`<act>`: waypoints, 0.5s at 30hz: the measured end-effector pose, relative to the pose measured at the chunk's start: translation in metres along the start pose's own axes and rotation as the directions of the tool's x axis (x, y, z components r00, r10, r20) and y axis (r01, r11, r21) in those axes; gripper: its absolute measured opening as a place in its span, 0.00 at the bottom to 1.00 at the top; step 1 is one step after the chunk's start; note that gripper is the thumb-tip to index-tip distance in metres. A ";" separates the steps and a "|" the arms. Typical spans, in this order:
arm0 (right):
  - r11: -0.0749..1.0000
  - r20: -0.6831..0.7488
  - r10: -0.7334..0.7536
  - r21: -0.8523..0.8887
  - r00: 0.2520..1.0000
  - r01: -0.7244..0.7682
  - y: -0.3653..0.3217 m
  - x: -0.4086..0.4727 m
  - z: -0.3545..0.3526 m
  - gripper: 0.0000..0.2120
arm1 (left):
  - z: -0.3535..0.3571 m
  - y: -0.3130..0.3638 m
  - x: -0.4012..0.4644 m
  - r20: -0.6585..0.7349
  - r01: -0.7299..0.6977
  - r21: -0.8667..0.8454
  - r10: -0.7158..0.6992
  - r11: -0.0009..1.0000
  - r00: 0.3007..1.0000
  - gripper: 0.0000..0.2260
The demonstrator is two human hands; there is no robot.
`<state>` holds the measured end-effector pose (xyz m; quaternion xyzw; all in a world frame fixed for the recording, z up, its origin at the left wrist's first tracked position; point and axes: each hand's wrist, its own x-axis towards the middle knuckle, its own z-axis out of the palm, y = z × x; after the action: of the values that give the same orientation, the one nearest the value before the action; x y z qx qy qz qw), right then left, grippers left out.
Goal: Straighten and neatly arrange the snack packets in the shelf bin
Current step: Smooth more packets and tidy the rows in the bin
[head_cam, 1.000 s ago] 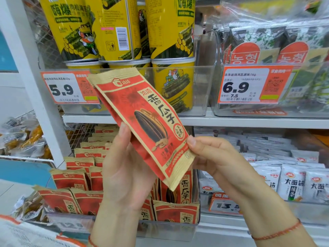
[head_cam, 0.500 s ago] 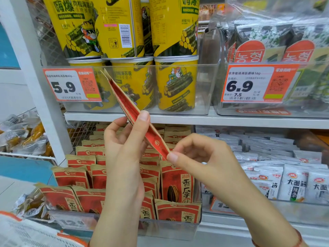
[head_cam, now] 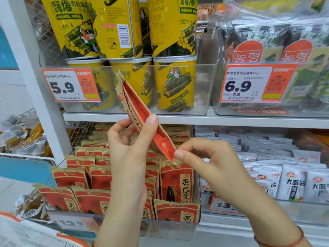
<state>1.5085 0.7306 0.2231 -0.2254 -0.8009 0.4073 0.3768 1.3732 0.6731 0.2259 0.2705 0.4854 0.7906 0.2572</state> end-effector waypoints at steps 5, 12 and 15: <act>0.999 -0.034 -0.008 0.034 0.999 0.009 0.000 -0.001 -0.001 0.05 | -0.001 0.002 -0.001 0.048 -0.002 -0.024 0.003 1.000 0.999 0.32; 0.886 -0.065 -0.395 -0.289 0.916 0.362 0.005 -0.002 0.004 0.07 | 0.002 0.012 -0.010 0.221 -0.087 -0.003 0.085 0.996 0.972 0.28; 0.930 -0.071 -0.307 -0.233 0.949 0.284 0.005 -0.002 0.003 0.08 | 0.003 0.012 -0.011 0.159 -0.084 -0.047 0.091 0.995 0.983 0.16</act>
<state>1.5074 0.7301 0.2171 -0.1639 -0.8446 0.2423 0.4485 1.3813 0.6630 0.2357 0.3493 0.4348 0.7863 0.2659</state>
